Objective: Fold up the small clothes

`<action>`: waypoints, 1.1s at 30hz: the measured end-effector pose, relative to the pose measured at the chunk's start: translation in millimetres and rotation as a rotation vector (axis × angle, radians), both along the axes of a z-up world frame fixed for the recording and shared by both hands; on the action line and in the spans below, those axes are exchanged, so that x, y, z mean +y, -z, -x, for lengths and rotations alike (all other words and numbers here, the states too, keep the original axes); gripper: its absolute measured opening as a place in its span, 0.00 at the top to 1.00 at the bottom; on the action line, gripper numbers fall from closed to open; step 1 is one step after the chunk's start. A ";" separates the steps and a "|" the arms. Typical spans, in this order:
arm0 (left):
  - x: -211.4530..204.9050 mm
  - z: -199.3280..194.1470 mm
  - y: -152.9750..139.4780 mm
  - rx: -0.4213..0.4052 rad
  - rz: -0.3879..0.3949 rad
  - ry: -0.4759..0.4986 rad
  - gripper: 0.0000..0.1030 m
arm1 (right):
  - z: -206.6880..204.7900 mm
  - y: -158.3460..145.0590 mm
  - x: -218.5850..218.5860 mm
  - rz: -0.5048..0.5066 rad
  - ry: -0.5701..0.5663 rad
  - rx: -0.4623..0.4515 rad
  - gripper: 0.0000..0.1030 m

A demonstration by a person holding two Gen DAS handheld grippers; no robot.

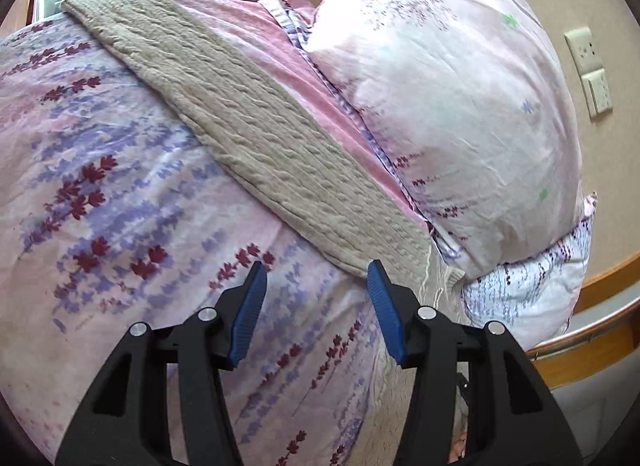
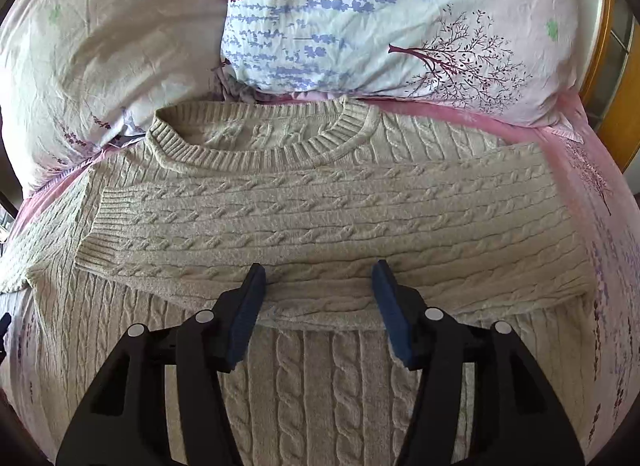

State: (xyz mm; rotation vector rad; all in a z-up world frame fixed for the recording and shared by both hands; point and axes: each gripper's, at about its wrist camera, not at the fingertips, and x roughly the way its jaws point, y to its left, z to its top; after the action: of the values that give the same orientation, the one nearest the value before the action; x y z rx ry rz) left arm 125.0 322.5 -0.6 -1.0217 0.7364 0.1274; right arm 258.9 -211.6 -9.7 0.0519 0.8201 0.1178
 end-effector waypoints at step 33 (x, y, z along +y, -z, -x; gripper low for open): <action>-180.0 -116.3 -42.1 -0.244 0.066 0.353 0.93 | 44.3 -5.1 -60.9 -0.278 -0.022 0.018 0.42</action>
State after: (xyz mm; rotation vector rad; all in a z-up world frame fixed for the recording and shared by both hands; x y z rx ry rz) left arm 241.3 142.5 41.5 -0.9347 0.6890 -0.3236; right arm 214.6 -272.5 -4.6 0.3066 0.8177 0.2521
